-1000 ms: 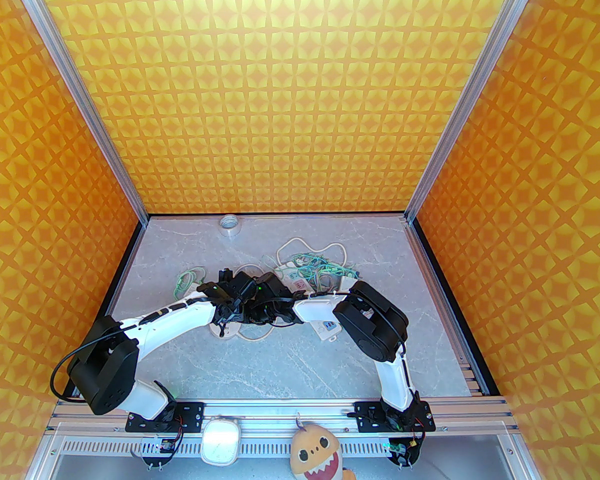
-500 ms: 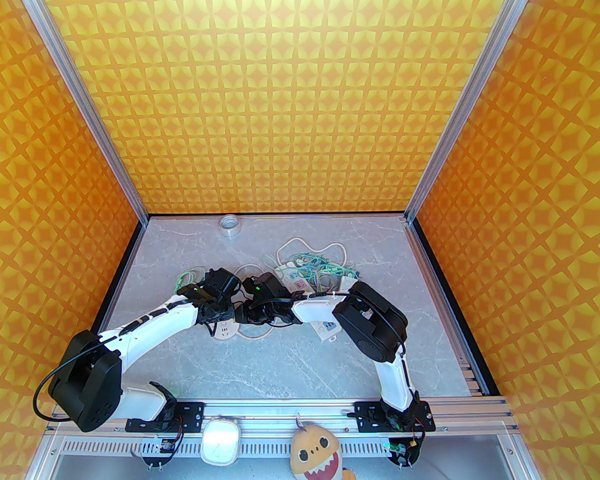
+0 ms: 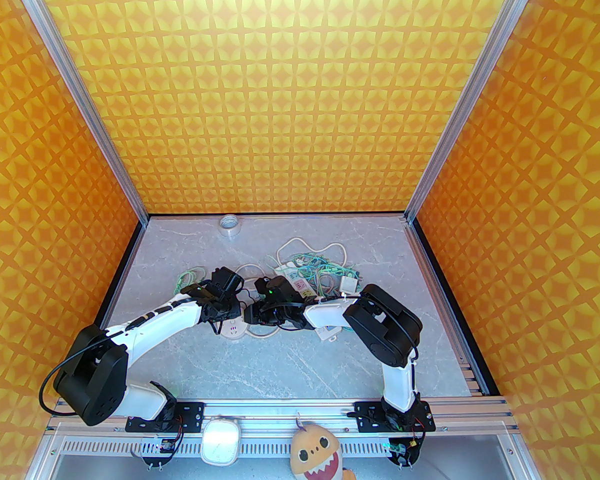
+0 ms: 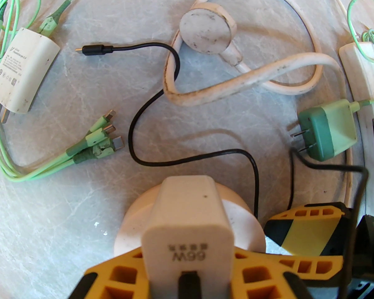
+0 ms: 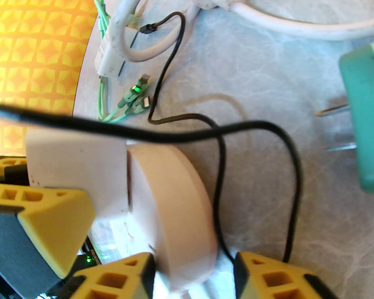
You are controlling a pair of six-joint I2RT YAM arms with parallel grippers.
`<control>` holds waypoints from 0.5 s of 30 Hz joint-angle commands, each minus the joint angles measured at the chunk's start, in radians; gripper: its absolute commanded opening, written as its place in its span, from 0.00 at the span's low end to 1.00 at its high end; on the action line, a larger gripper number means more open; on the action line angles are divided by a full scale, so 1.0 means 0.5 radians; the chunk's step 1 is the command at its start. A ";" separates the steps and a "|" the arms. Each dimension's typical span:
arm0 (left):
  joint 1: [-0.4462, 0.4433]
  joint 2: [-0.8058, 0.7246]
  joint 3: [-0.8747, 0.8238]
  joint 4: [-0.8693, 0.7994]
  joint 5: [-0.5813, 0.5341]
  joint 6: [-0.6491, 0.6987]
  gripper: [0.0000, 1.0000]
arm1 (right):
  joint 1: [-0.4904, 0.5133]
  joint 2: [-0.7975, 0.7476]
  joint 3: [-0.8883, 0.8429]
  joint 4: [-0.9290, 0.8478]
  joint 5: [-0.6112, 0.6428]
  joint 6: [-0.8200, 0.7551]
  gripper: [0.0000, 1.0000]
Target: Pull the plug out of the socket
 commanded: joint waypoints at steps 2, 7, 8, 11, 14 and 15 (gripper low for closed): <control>-0.008 0.026 0.058 0.082 0.056 -0.030 0.07 | -0.011 -0.010 0.003 0.040 0.060 -0.027 0.54; -0.011 0.048 0.067 0.096 0.084 -0.029 0.07 | -0.011 0.113 0.105 0.005 0.041 -0.037 0.54; -0.015 0.055 0.068 0.099 0.088 -0.029 0.06 | -0.011 0.134 0.120 0.001 0.034 -0.034 0.54; -0.022 0.067 0.072 0.109 0.088 -0.029 0.06 | -0.011 0.191 0.160 -0.027 0.022 -0.033 0.54; -0.023 0.088 0.087 0.105 0.094 -0.029 0.06 | -0.011 0.224 0.202 -0.129 0.032 -0.059 0.53; -0.023 0.094 0.095 0.104 0.095 -0.030 0.06 | -0.009 0.235 0.203 -0.141 0.038 -0.058 0.53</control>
